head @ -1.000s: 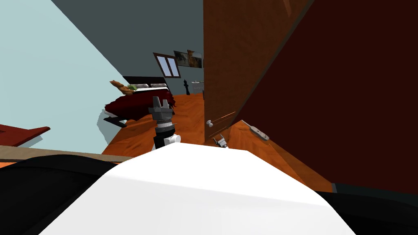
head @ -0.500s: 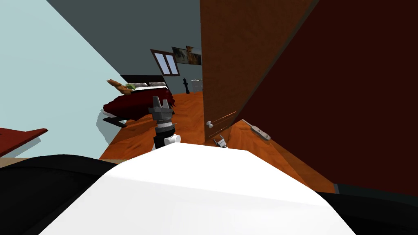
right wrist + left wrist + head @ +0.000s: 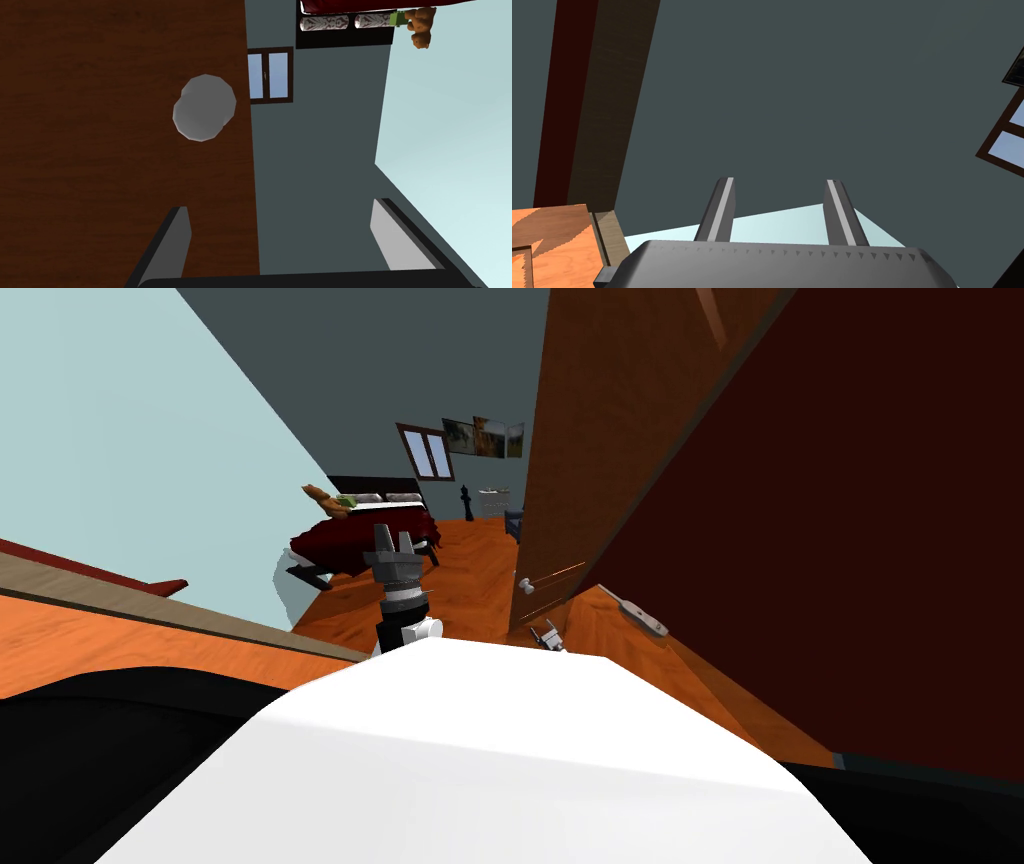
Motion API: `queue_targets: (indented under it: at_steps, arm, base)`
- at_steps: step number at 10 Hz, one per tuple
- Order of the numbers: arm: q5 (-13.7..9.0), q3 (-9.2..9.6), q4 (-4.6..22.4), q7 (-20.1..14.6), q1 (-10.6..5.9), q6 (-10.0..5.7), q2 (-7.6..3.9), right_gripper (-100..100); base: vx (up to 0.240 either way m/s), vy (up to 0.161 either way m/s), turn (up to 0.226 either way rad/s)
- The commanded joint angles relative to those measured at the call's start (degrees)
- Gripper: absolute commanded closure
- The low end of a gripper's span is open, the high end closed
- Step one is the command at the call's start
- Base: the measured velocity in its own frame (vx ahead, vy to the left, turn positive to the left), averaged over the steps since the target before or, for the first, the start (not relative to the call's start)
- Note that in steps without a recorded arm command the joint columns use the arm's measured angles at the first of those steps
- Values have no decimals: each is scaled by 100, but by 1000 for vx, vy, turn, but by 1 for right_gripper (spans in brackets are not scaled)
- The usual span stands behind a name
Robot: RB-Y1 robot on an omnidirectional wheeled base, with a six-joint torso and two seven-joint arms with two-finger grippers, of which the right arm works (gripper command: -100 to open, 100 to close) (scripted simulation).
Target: Pull the door open
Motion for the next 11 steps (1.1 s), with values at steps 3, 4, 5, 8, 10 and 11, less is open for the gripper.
queue_targets:
  at_steps: [3, 4, 5, 8, 10, 11]
  arm:
    - [-191, -235, 444, 27, -244, -159, -246, -100]
    - [-296, -366, 690, 39, -382, -239, -377, -100]
    - [-296, -366, 690, 39, -382, -239, -377, -100]
    - [-453, -563, 1062, 56, -590, -359, -574, -100]
    - [-605, -754, 1421, 73, -790, -475, -761, -100]
    - [-700, -873, 1646, 84, -916, -547, -878, -100]
  base:
    - [-41, 88, 103]
    - [-1, 116, 196]
    - [15, 108, 82]
    - [36, 86, 103]
    - [89, 86, 175]
    - [179, 111, 244]
